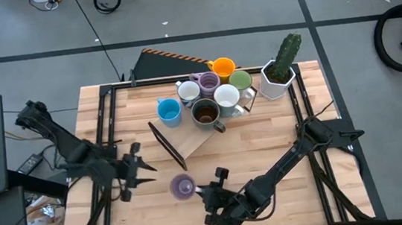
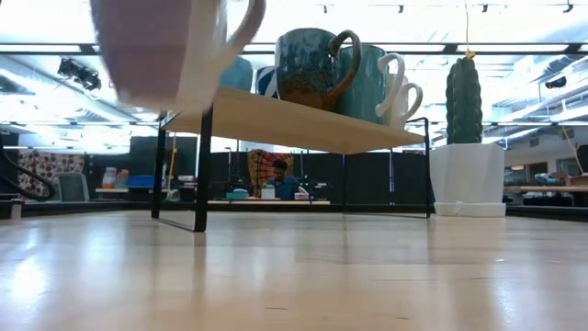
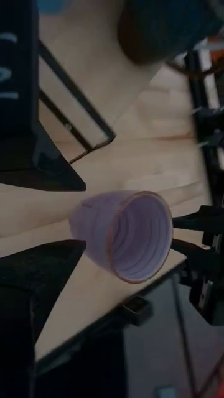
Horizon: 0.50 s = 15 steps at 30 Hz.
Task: Place coffee mugs
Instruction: Put the purple mug on the shelf
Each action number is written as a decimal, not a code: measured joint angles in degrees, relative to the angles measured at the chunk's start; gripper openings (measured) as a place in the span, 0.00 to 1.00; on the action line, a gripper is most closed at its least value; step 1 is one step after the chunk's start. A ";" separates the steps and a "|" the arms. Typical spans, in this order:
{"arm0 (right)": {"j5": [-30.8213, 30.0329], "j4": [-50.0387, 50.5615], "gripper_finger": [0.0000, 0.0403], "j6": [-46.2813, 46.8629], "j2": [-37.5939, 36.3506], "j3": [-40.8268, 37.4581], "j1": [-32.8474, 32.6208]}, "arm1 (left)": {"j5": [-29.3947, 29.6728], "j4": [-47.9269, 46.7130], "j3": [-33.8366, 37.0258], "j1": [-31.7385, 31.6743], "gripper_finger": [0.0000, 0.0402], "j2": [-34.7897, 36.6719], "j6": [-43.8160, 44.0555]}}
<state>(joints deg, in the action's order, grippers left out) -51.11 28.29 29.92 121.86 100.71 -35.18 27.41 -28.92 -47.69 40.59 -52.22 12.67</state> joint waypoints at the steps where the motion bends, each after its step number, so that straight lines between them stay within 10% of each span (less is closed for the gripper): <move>1: -0.78 0.01 0.17 -0.89 -0.74 0.00 0.00 | 0.56 -0.02 0.20 0.22 0.35 1.38 0.32; 15: -11.27 -12.98 0.18 -8.85 -6.48 0.09 4.27 | 13.30 -0.42 0.33 1.48 0.35 6.20 0.19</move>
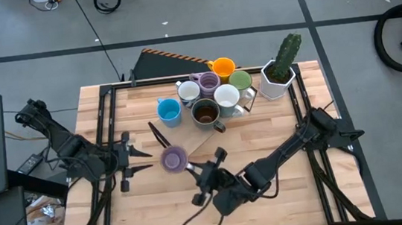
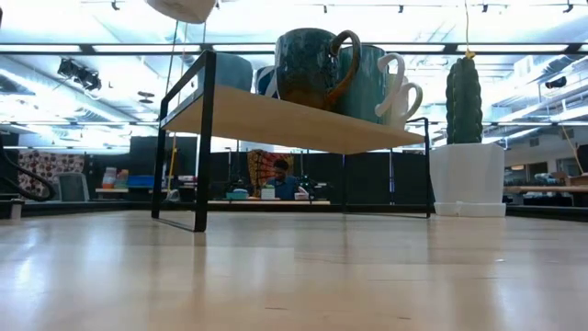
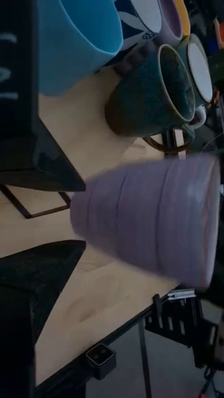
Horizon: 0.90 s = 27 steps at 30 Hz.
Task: Place coffee mugs
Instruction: Put the purple mug on the shelf
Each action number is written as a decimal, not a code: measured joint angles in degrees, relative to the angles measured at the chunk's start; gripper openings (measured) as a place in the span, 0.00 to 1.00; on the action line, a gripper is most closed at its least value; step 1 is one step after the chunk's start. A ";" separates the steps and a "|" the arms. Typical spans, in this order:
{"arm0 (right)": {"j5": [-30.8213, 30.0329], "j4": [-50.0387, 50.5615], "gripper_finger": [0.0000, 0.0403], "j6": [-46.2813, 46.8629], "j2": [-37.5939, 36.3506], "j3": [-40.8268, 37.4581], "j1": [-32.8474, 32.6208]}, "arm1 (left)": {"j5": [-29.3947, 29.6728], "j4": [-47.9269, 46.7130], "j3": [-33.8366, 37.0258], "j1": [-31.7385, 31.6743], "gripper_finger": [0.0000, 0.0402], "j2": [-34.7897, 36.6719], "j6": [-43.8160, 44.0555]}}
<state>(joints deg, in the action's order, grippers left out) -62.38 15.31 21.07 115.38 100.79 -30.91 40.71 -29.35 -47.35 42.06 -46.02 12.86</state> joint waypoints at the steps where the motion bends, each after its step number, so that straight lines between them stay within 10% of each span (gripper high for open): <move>1: -0.67 -0.07 0.18 0.69 -0.01 0.00 0.49 | 0.00 -0.09 0.00 0.00 0.35 0.00 0.00; 27: -3.29 22.21 0.18 28.73 -0.01 0.00 4.86 | -1.12 -3.10 0.00 2.23 0.35 -0.07 3.00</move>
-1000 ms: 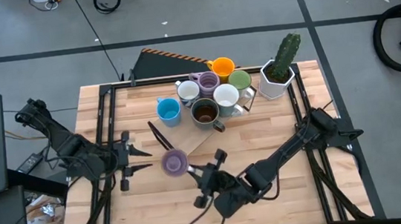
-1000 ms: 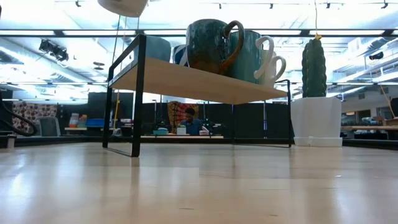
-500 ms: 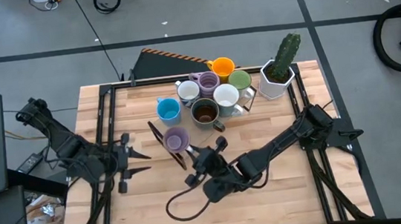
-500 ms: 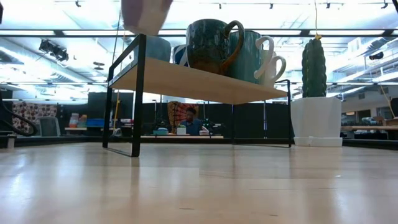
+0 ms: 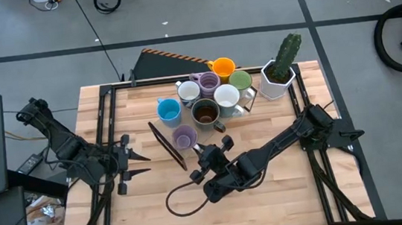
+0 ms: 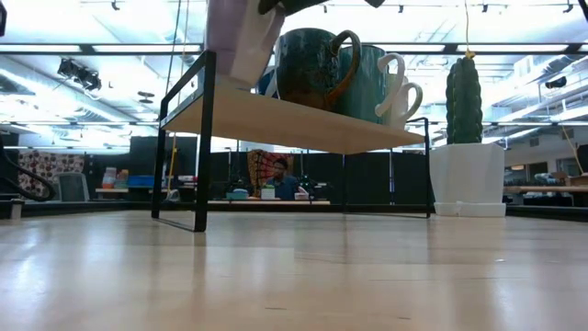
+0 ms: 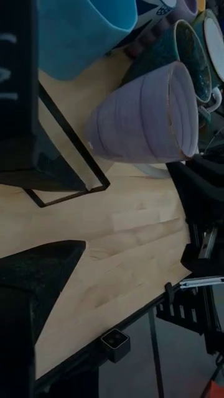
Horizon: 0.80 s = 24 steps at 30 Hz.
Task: Place coffee mugs
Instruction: Put the purple mug on the shelf
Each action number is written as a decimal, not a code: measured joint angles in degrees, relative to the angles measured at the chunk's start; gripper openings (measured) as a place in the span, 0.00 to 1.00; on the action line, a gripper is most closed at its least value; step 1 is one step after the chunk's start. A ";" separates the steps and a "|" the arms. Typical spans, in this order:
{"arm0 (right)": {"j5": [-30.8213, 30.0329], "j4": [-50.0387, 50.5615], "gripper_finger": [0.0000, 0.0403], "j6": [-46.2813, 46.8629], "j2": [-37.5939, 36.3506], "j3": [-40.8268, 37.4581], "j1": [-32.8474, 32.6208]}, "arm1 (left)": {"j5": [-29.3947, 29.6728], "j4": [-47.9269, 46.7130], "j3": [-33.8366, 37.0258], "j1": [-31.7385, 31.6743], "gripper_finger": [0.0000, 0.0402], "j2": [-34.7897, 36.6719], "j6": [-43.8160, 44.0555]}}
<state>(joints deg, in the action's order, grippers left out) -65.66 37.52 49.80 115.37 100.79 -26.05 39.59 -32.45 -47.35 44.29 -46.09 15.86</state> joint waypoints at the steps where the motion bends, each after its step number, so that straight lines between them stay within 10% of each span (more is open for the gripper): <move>1: 0.00 0.28 0.18 0.16 0.00 0.00 0.02 | 0.00 0.02 0.00 0.00 0.35 0.00 0.09; 24: 4.89 3.83 0.26 4.13 0.00 -0.02 2.61 | 0.00 0.04 0.00 0.00 0.35 0.00 0.46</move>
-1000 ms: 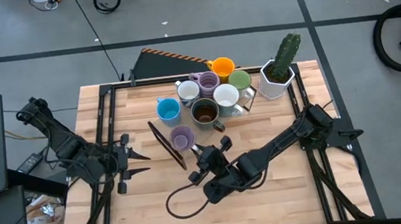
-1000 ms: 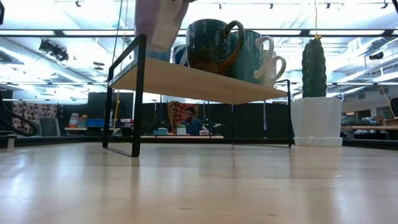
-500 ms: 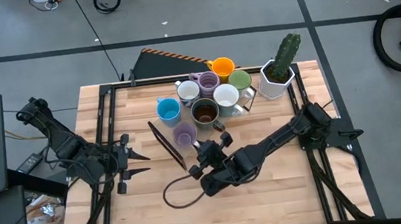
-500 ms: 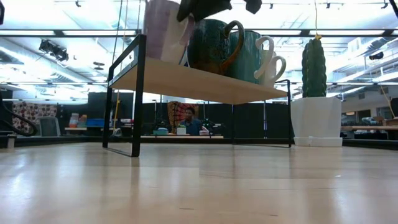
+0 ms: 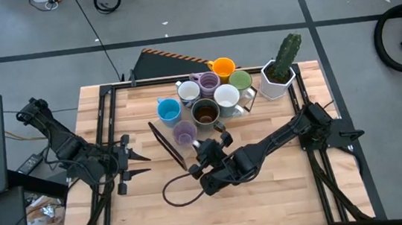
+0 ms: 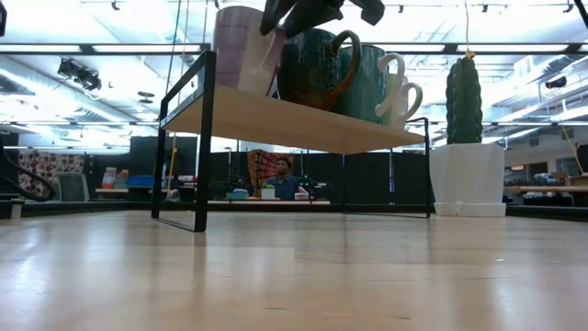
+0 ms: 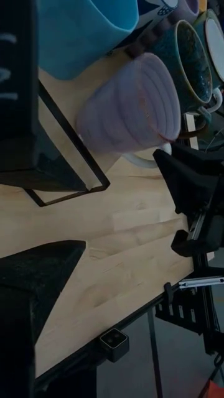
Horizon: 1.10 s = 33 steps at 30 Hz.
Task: Place coffee mugs
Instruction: Put the purple mug on the shelf
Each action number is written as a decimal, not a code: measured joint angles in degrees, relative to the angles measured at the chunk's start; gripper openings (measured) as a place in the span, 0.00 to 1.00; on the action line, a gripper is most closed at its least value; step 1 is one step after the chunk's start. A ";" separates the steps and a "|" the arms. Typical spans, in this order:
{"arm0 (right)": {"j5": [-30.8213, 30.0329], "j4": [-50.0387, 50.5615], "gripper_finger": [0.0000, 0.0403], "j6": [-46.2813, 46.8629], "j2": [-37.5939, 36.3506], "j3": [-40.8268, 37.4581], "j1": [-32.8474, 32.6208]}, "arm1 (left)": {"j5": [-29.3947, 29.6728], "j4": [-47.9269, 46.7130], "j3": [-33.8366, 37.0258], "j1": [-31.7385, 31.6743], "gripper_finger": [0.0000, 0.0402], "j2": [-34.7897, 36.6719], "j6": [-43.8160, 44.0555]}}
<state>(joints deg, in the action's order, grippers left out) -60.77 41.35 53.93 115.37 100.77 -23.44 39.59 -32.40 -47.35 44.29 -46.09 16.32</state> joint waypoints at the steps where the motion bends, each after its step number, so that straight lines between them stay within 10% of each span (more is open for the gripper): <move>1: 0.00 -0.01 0.27 0.00 0.00 0.00 0.04 | 0.00 0.00 0.00 0.00 0.35 0.00 0.00; 33: 3.09 -8.32 0.42 -15.50 0.02 0.59 -0.31 | 3.23 11.35 0.00 -15.21 0.35 -14.78 -18.36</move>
<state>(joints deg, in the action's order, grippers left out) -57.69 33.04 38.43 115.39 101.36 -23.75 42.82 -21.05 -47.35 29.08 -60.86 -2.05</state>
